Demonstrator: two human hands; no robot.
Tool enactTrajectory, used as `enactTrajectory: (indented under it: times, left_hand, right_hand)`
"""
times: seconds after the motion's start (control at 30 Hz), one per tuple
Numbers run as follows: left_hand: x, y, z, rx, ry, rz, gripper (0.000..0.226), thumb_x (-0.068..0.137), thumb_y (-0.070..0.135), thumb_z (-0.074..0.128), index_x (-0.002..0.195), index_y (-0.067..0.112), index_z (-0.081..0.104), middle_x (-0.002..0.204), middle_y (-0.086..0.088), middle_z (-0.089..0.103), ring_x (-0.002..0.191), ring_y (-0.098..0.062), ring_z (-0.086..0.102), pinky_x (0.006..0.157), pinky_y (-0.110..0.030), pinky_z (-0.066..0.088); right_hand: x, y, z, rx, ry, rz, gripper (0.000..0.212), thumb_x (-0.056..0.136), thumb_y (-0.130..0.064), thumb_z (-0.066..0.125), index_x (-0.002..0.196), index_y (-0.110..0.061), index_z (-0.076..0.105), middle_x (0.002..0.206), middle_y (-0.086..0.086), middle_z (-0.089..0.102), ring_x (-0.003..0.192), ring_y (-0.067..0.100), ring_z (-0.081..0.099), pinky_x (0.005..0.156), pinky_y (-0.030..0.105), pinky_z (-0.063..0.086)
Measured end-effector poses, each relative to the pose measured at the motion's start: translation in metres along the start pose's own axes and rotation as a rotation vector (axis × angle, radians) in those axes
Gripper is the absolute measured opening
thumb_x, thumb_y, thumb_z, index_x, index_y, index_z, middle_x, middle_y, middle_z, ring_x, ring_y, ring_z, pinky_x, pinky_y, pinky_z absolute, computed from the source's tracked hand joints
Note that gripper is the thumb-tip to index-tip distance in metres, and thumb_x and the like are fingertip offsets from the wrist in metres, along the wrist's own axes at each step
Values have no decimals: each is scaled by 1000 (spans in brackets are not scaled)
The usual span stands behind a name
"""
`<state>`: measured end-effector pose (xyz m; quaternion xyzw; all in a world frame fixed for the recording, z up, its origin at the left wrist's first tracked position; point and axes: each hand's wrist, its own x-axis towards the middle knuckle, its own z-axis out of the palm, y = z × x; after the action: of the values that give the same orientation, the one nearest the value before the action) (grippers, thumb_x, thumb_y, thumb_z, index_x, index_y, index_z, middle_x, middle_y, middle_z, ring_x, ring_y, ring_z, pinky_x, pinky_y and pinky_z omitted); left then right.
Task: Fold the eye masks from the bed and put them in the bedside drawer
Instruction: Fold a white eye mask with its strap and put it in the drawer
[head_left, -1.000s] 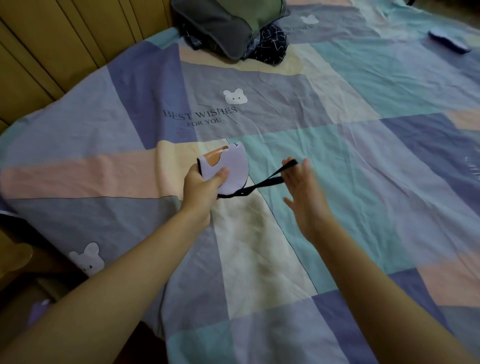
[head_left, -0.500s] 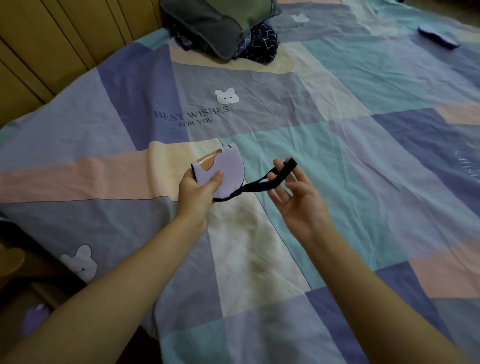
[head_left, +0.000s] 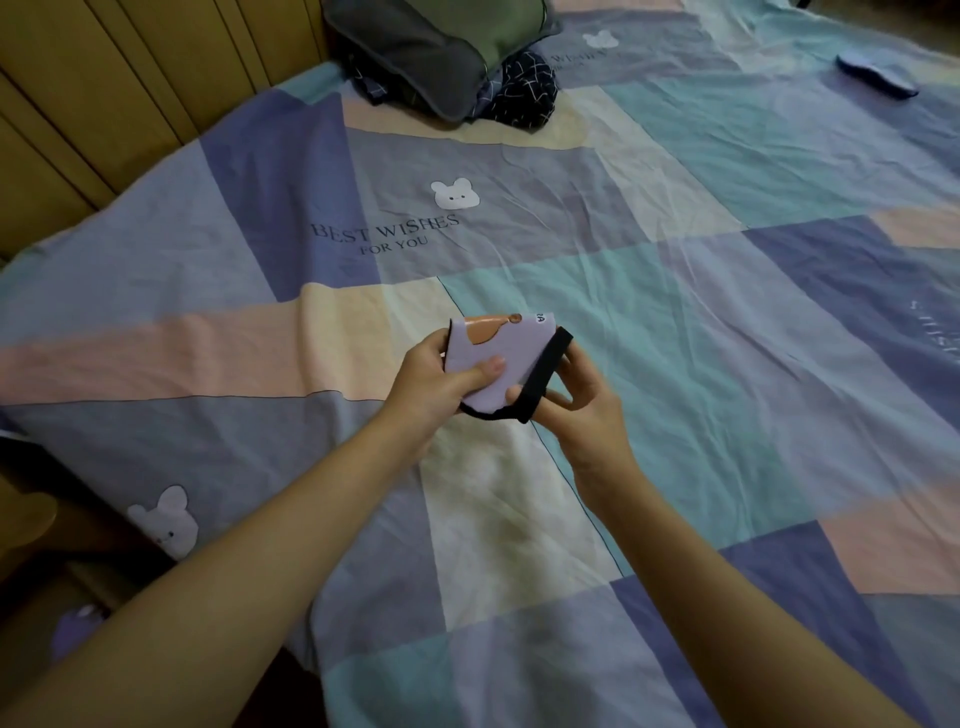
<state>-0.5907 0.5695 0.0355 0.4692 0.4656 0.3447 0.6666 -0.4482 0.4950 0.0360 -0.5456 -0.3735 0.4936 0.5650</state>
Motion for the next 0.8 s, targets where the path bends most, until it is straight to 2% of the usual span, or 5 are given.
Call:
enactTrajectory:
  times: [0.13,0.3,0.47,0.6,0.8]
  left_hand:
    - [-3,1,-5,86,-95,30,39,77,13,77,114,14,64,106,-7,72,98,-22,69,82,-32,58]
    - [-8,4,-9,70,-255,3,55,66,24,81,116,14,64,111,-7,72,103,-21,68,89,-32,55]
    - [-11,5,-6,81,-324,1,34,78,12,75,109,21,66,104,0,74,99,-17,69,78,-22,55]
    - [-13,-2,-2,48,-279,-19,28,87,17,66,114,17,62,109,-2,72,101,-15,68,80,-24,56]
    - [-15,-7,-8,57,-154,-79,33,95,36,51,122,16,56,117,-3,68,108,-16,65,91,-32,53]
  right_hand:
    - [0,-2,-2,55,39,35,68,67,-17,82,128,-23,52,119,-6,67,97,6,69,72,17,54]
    - [-1,-6,-3,-38,21,25,60,64,-17,80,118,-23,56,102,-9,71,88,5,70,65,17,53]
    - [-1,-5,-2,-65,13,78,66,49,-31,82,110,-24,58,97,-2,65,79,5,64,62,21,52]
    - [0,0,-4,-49,-23,194,46,67,-27,69,112,-17,62,103,6,71,92,19,67,69,28,53]
    - [-1,6,7,87,-27,329,36,80,-42,51,110,-28,67,112,-5,70,103,11,65,75,31,52]
